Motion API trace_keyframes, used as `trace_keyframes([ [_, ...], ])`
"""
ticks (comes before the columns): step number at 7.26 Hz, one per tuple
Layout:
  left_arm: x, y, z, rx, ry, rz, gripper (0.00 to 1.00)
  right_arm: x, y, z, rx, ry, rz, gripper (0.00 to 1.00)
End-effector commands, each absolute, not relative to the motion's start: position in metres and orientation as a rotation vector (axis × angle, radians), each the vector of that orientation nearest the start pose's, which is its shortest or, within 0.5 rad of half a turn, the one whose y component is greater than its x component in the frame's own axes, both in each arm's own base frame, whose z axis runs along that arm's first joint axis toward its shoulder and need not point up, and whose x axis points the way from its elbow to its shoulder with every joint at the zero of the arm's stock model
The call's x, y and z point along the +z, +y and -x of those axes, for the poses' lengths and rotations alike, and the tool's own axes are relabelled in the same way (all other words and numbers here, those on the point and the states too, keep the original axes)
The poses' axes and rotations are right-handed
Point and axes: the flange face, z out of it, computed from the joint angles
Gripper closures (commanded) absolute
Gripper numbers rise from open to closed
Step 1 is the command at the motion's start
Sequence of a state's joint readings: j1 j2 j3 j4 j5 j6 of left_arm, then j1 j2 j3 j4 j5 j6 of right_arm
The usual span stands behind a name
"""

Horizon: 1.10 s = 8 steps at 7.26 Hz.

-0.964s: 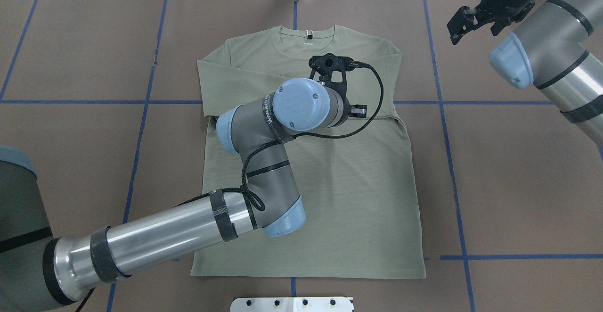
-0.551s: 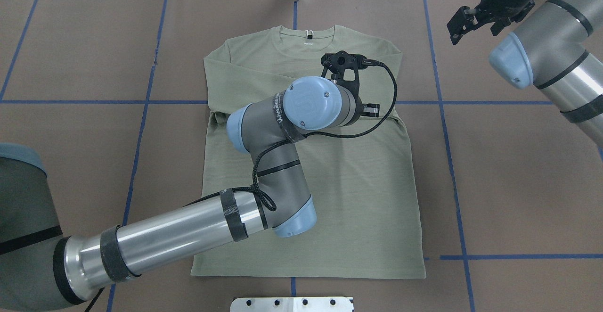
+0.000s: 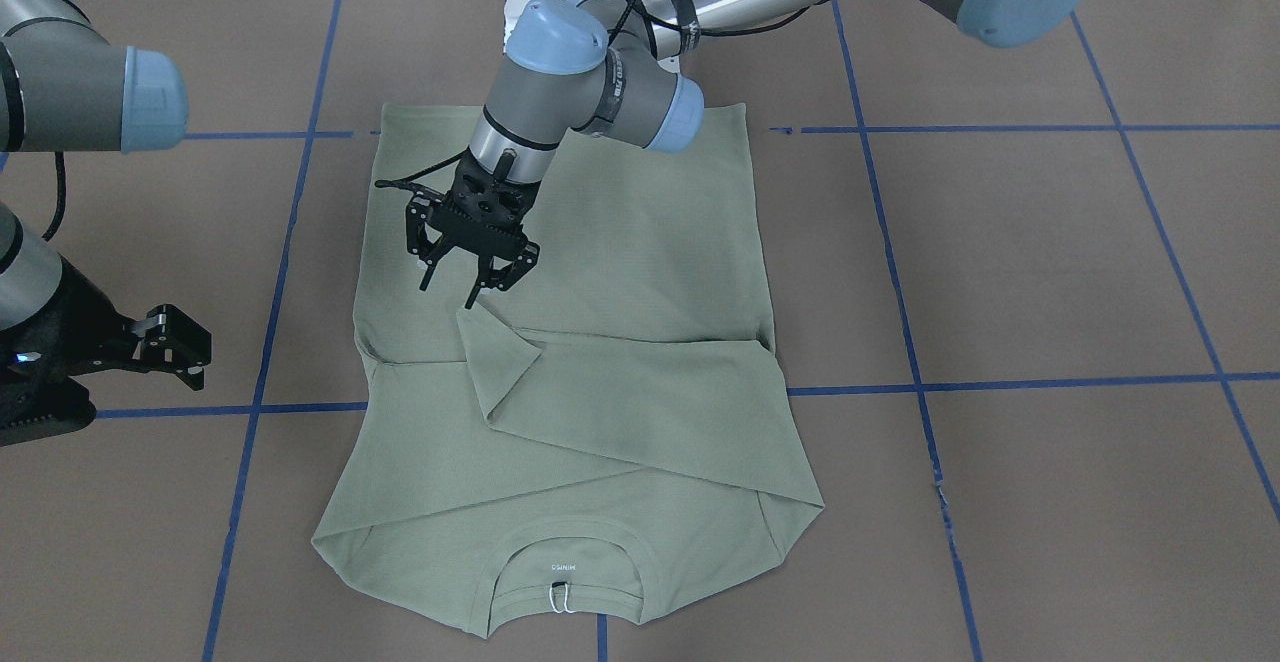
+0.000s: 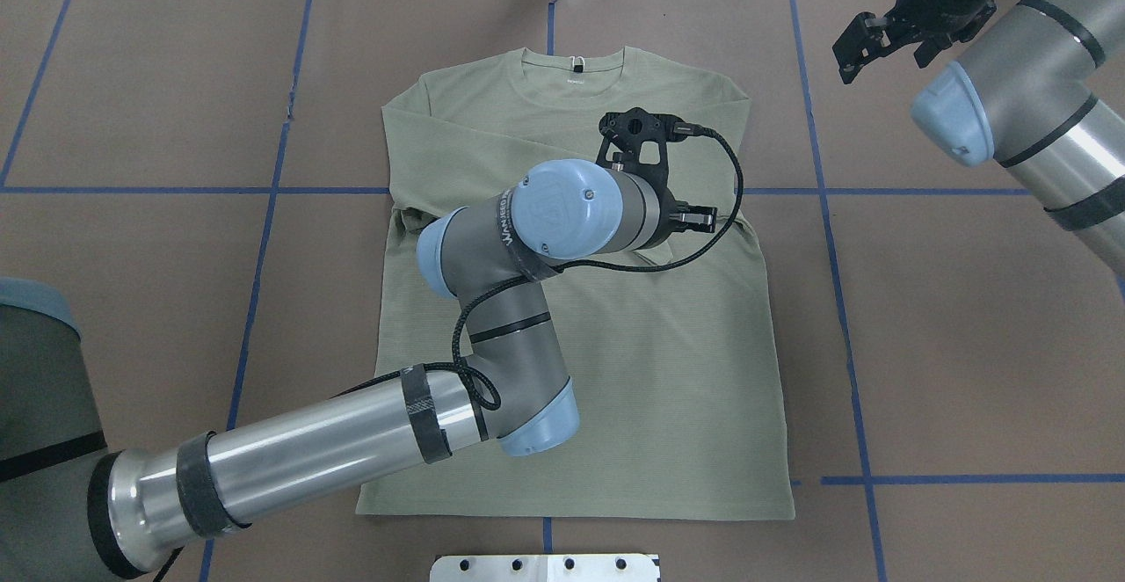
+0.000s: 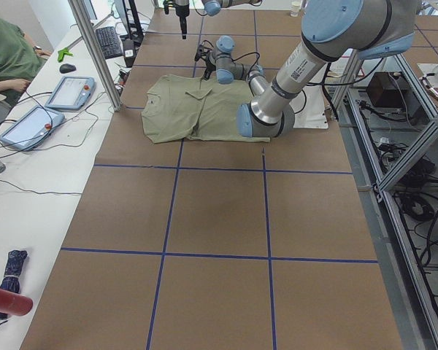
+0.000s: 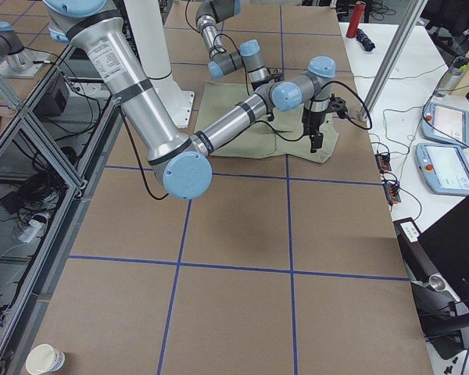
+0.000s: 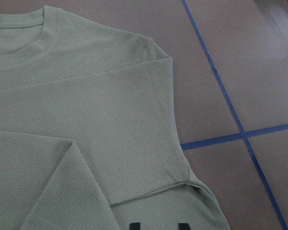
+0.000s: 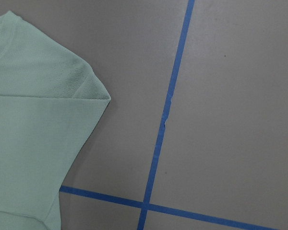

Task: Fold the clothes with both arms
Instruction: 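Fold the held sleeve across the chest over the first sleeve with left gripper, then release the sleeve and withdraw the left arm while the right arm reaches to the shirt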

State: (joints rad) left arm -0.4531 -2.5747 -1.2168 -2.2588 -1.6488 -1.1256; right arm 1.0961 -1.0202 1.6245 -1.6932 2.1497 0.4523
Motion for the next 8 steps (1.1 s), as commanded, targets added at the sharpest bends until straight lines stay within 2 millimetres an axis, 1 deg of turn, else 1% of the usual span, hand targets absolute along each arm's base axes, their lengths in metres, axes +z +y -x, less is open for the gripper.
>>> trace_keyframes([
  [1, 0.113, -0.485, -0.590, 0.216, 1.179, -0.426, 0.00, 0.323, -0.633, 0.246, -0.175, -0.725, -0.167, 0.00],
  [2, 0.127, -0.508, -0.550, 0.250, 1.097, -0.405, 0.00, 0.320, -0.630, 0.256, -0.193, -0.728, -0.168, 0.00],
  [3, 0.134, -0.539, -0.515, 0.271, 1.046, -0.365, 0.00, 0.312, -0.620, 0.293, -0.247, -0.727, -0.163, 0.00],
  [4, 0.155, -0.571, -0.478, 0.279, 1.009, -0.356, 0.00, 0.292, -0.617, 0.313, -0.250, -0.738, -0.165, 0.00],
  [5, 0.196, -0.594, -0.443, 0.319, 0.972, -0.362, 0.00, 0.274, -0.605, 0.349, -0.165, -0.735, -0.137, 0.00],
  [6, 0.232, -0.612, -0.397, 0.362, 0.949, -0.385, 0.00, 0.244, -0.594, 0.392, -0.151, -0.675, -0.205, 0.00],
  [7, 0.264, -0.629, -0.352, 0.405, 0.958, -0.373, 0.00, 0.222, -0.584, 0.440, -0.078, -0.653, -0.198, 0.00],
  [8, 0.292, -0.641, -0.314, 0.433, 0.942, -0.393, 0.00, 0.195, -0.577, 0.488, -0.052, -0.610, -0.237, 0.00],
])
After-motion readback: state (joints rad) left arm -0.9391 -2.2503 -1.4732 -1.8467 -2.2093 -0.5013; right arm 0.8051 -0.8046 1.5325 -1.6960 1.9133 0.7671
